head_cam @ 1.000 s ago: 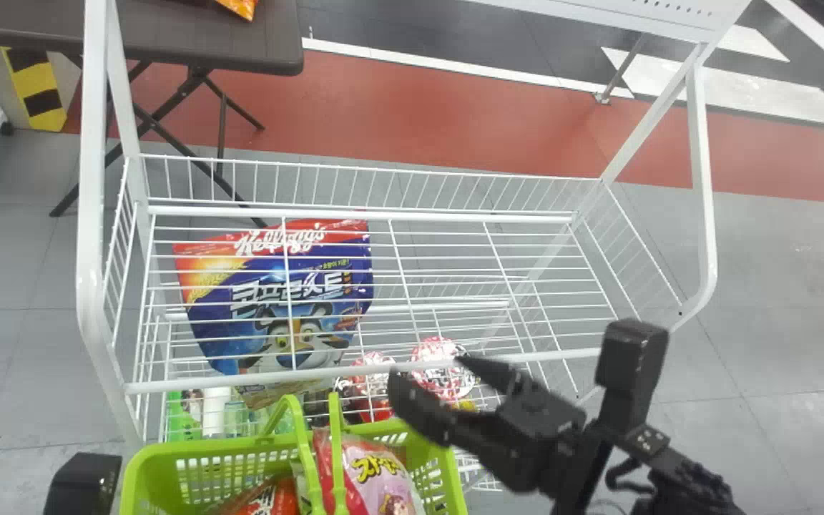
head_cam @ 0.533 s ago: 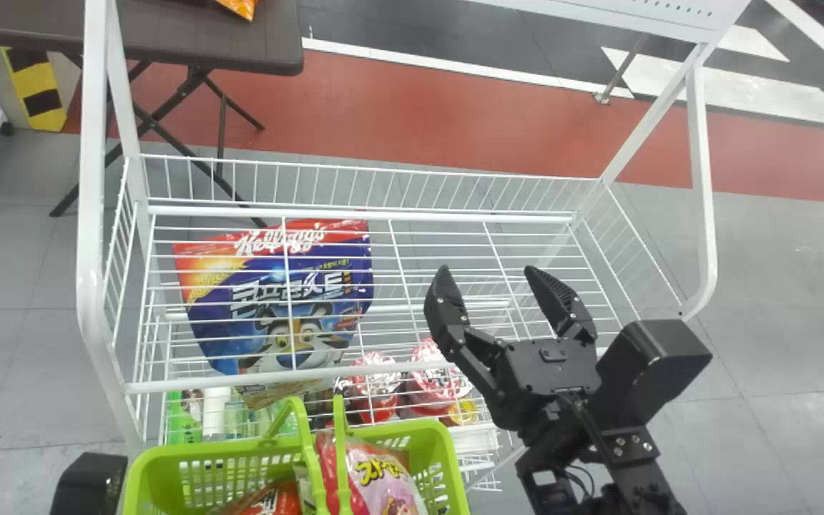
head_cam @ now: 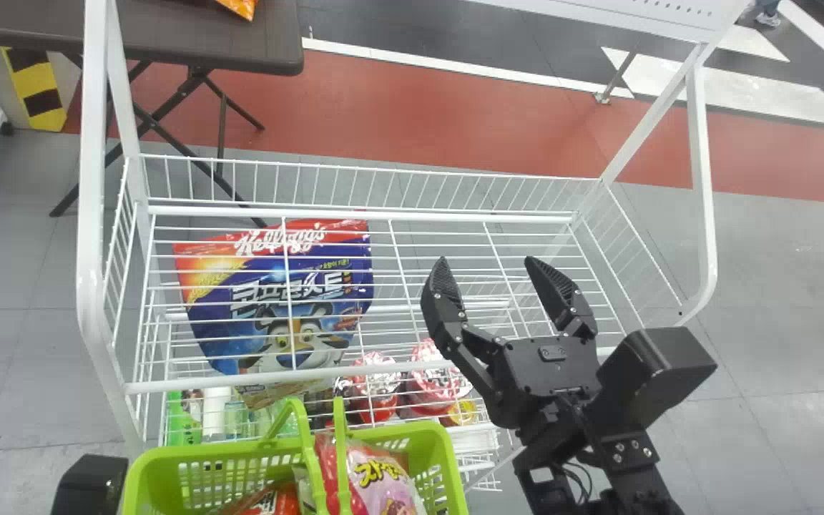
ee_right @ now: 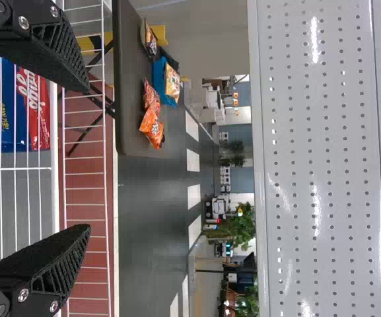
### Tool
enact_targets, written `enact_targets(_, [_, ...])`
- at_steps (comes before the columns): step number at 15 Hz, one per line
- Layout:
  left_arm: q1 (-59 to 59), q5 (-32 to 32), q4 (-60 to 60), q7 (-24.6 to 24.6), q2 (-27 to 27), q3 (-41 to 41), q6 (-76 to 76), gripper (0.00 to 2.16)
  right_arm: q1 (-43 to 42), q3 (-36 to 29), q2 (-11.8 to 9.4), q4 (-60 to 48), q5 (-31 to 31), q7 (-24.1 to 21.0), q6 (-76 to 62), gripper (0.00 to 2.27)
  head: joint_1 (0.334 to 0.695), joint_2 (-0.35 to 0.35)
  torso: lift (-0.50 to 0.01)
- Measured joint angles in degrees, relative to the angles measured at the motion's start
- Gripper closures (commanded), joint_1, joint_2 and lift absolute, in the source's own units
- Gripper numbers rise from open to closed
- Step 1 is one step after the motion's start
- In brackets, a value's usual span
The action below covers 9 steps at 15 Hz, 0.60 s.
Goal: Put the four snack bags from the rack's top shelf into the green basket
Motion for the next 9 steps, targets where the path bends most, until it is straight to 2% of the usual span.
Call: enact_targets(9, [0.0, 0.0, 0.0, 0.1, 0.0, -0.2, 0.0, 1.53, 0.0, -0.1, -0.1, 0.1, -0.2, 0.0, -0.3, 0.08, 0.695, -0.350, 0.000])
